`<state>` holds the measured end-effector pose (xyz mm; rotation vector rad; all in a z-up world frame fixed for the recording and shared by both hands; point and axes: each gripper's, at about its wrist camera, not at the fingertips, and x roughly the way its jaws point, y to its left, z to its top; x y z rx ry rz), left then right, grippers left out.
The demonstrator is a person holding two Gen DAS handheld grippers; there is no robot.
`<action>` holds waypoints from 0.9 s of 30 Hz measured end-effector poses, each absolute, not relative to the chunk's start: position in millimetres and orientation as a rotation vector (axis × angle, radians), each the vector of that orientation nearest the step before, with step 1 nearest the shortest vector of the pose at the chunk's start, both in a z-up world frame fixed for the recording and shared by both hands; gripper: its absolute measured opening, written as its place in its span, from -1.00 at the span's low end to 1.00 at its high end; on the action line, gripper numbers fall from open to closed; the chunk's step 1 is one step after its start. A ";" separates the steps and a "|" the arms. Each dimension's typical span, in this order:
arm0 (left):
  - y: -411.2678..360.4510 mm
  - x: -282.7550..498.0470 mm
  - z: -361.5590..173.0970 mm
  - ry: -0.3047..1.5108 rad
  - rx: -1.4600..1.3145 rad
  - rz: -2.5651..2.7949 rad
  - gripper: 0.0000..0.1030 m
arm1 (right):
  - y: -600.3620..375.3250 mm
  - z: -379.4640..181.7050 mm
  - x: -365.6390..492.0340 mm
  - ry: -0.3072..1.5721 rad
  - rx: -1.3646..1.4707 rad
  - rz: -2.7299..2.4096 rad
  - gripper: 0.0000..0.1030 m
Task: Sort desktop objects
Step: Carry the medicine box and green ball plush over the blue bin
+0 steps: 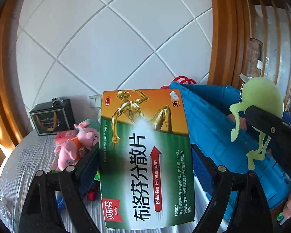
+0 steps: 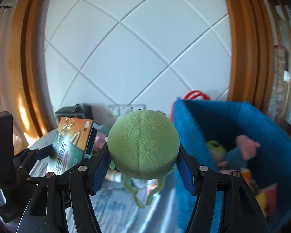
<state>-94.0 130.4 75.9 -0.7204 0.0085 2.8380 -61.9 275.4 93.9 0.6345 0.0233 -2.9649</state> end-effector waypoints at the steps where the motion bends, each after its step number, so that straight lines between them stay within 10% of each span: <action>1: 147.1 -93.3 83.1 0.018 -0.705 2.824 0.70 | 290.2 101.6 -57.9 0.034 0.618 -2.995 0.25; 27: 483.1 -137.7 82.8 0.203 -1.172 2.482 0.70 | 605.4 58.6 -70.6 0.027 1.165 -3.087 0.26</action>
